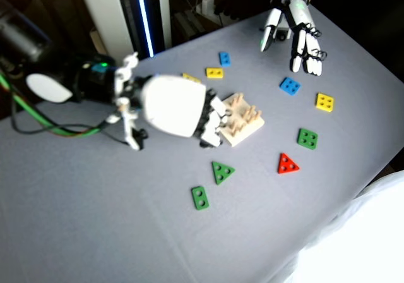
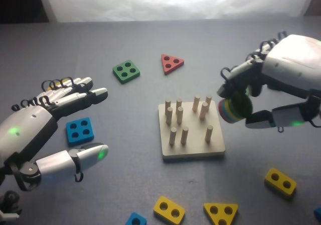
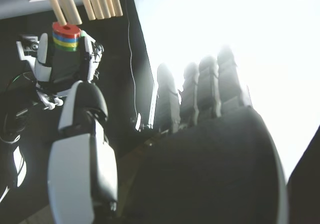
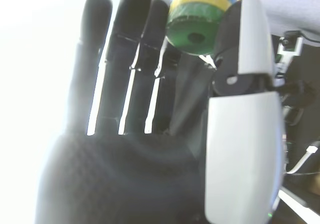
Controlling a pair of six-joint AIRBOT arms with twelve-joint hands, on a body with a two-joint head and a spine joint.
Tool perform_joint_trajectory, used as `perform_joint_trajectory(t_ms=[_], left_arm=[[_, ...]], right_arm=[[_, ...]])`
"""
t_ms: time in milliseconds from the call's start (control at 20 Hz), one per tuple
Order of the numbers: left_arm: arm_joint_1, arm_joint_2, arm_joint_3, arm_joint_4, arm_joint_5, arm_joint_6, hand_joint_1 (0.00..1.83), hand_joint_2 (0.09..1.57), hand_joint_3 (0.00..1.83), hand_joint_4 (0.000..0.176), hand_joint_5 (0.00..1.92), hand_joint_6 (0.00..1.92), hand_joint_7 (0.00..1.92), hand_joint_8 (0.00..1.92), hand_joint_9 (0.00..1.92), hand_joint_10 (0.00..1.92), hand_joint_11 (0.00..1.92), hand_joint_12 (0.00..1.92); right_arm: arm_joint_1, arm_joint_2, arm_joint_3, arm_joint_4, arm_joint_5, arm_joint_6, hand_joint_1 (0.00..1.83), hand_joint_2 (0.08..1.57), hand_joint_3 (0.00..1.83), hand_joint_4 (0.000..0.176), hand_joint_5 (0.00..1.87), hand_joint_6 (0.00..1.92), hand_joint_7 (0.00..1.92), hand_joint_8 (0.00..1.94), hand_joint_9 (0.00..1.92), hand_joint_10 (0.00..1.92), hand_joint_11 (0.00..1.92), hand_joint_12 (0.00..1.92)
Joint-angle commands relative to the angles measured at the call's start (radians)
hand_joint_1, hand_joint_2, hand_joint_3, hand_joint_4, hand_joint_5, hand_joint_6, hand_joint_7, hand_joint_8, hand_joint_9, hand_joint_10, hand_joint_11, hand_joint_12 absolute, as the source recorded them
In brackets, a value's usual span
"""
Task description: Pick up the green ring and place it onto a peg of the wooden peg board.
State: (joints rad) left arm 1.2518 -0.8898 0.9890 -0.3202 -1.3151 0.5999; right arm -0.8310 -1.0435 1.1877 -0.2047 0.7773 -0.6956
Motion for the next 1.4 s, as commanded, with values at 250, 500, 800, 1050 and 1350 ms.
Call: perform_joint_trajectory(t_ms=[250, 500, 800, 1050, 1350], left_arm=[[-0.007, -0.01, 0.003, 0.021, -0.111, -0.01, 0.64, 1.13, 0.0, 0.08, 0.37, 0.0, 0.16, 0.0, 0.07, 0.0, 0.0, 0.13], [-0.007, -0.01, 0.006, 0.023, -0.109, -0.013, 0.63, 1.13, 0.0, 0.06, 0.37, 0.0, 0.15, 0.0, 0.05, 0.0, 0.0, 0.06], [-0.007, -0.01, 0.006, 0.025, -0.109, -0.015, 0.62, 1.12, 0.0, 0.064, 0.39, 0.0, 0.15, 0.0, 0.09, 0.0, 0.0, 0.24], [-0.007, -0.01, 0.006, 0.024, -0.11, -0.015, 0.66, 1.12, 0.0, 0.046, 0.39, 0.0, 0.16, 0.0, 0.1, 0.0, 0.0, 0.36], [-0.007, -0.01, 0.004, 0.023, -0.111, -0.015, 0.65, 1.11, 0.0, 0.065, 0.39, 0.0, 0.15, 0.0, 0.09, 0.0, 0.0, 0.32]], right_arm=[[0.043, -0.033, 0.005, -0.101, 0.018, 0.018, 1.26, 1.06, 0.0, 0.0, 1.02, 0.88, 1.19, 0.77, 1.1, 0.99, 0.93, 1.42], [0.055, -0.056, 0.013, -0.139, -0.014, 0.021, 1.39, 1.06, 0.0, 0.0, 1.01, 0.87, 1.12, 0.76, 1.06, 1.01, 0.86, 1.11], [0.064, -0.067, 0.018, -0.14, -0.018, 0.021, 1.39, 1.07, 0.0, 0.0, 0.95, 0.95, 1.11, 0.8, 1.04, 1.02, 0.81, 1.17], [0.064, -0.044, 0.001, -0.142, 0.014, 0.03, 1.24, 1.1, 0.0, 0.0, 0.94, 0.99, 1.1, 0.92, 1.12, 0.96, 0.94, 1.4], [0.067, -0.034, -0.014, -0.153, 0.035, 0.03, 1.22, 1.11, 0.0, 0.015, 0.94, 1.03, 1.03, 1.0, 0.97, 1.04, 0.82, 1.41]])
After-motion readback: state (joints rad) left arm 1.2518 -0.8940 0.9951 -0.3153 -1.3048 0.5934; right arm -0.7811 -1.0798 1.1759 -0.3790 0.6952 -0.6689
